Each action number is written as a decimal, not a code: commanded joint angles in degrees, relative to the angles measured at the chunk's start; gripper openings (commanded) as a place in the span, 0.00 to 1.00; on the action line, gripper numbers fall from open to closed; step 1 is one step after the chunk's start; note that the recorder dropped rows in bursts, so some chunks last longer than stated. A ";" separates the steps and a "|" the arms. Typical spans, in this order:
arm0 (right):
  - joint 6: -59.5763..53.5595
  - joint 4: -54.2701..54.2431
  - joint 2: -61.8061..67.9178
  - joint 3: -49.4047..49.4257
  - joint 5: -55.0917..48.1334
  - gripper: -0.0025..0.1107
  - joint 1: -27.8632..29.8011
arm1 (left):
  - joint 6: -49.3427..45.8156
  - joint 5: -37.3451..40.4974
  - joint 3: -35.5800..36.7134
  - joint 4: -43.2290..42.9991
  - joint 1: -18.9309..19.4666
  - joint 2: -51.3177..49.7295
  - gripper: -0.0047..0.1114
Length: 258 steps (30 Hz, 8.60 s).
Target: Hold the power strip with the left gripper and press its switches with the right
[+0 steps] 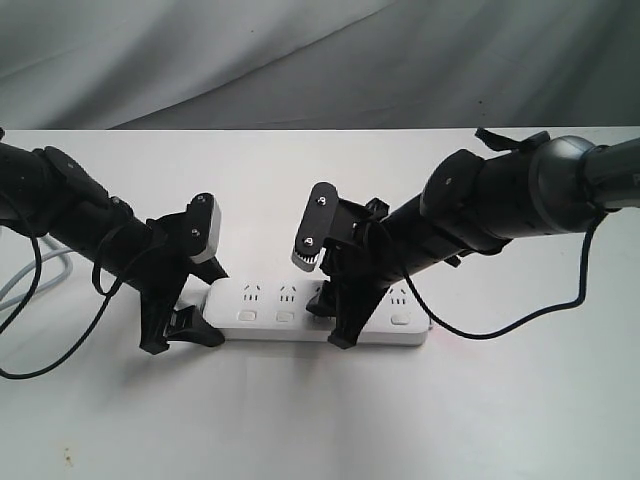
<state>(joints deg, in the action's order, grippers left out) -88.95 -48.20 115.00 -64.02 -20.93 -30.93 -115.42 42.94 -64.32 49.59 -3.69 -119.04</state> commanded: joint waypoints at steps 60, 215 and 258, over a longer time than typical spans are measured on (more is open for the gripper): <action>-1.86 0.08 -10.24 8.19 2.88 0.49 3.07 | -0.25 -0.94 0.02 -0.66 -0.23 -0.23 0.51; -8.56 -1.87 -10.59 18.57 9.90 0.48 6.38 | -0.25 -0.94 0.02 -0.66 -0.23 -0.23 0.51; -4.43 -8.89 -51.39 25.52 13.78 0.42 5.65 | -0.25 -0.94 0.02 -0.66 -0.23 -0.23 0.51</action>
<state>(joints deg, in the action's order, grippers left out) -94.78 -56.68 69.49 -41.35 -9.21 -25.14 -115.42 42.94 -64.32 49.59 -3.69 -119.04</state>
